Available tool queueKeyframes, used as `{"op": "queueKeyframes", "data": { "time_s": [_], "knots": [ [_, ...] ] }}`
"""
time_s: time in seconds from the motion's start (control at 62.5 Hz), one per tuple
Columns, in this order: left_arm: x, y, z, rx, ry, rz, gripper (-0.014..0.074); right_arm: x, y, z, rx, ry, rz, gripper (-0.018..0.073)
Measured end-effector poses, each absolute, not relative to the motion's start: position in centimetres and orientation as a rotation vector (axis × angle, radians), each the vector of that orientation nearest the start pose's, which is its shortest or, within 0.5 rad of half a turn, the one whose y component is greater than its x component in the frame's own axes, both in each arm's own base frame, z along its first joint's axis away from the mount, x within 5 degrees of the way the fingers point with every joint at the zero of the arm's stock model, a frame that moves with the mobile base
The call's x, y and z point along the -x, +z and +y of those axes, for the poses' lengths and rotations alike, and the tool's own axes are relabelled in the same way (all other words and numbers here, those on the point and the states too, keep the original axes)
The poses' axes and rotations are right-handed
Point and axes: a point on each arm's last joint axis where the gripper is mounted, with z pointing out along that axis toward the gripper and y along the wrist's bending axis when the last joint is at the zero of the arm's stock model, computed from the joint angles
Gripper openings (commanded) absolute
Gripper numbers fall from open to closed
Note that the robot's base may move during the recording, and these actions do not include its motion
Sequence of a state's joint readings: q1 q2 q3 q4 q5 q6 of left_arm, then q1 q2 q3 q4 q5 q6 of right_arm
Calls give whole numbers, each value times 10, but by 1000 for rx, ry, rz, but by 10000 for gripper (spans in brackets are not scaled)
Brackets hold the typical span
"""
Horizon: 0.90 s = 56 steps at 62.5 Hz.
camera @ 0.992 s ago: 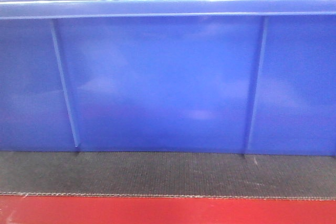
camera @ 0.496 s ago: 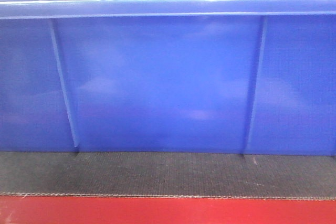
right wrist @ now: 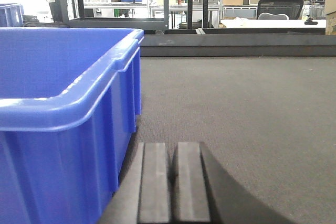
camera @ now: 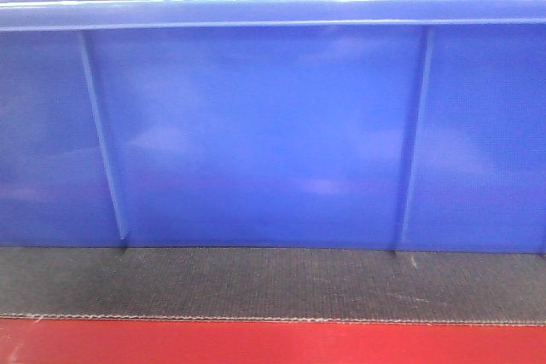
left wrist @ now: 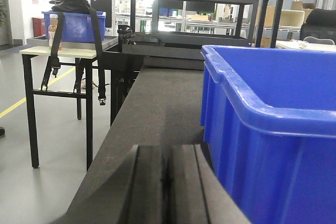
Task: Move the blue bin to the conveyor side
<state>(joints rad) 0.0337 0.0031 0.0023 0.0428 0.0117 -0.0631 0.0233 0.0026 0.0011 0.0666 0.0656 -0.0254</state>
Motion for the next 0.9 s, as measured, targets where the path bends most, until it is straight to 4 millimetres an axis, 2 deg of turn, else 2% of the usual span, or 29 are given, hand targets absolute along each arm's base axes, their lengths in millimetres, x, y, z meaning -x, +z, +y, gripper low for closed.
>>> {"op": "queueKeyframes", "data": {
  "time_s": [0.896],
  "knots": [
    [-57,210,-1,-4,-13,1510,2,-57,207,2,-12,56,1553,-82]
  ]
}}
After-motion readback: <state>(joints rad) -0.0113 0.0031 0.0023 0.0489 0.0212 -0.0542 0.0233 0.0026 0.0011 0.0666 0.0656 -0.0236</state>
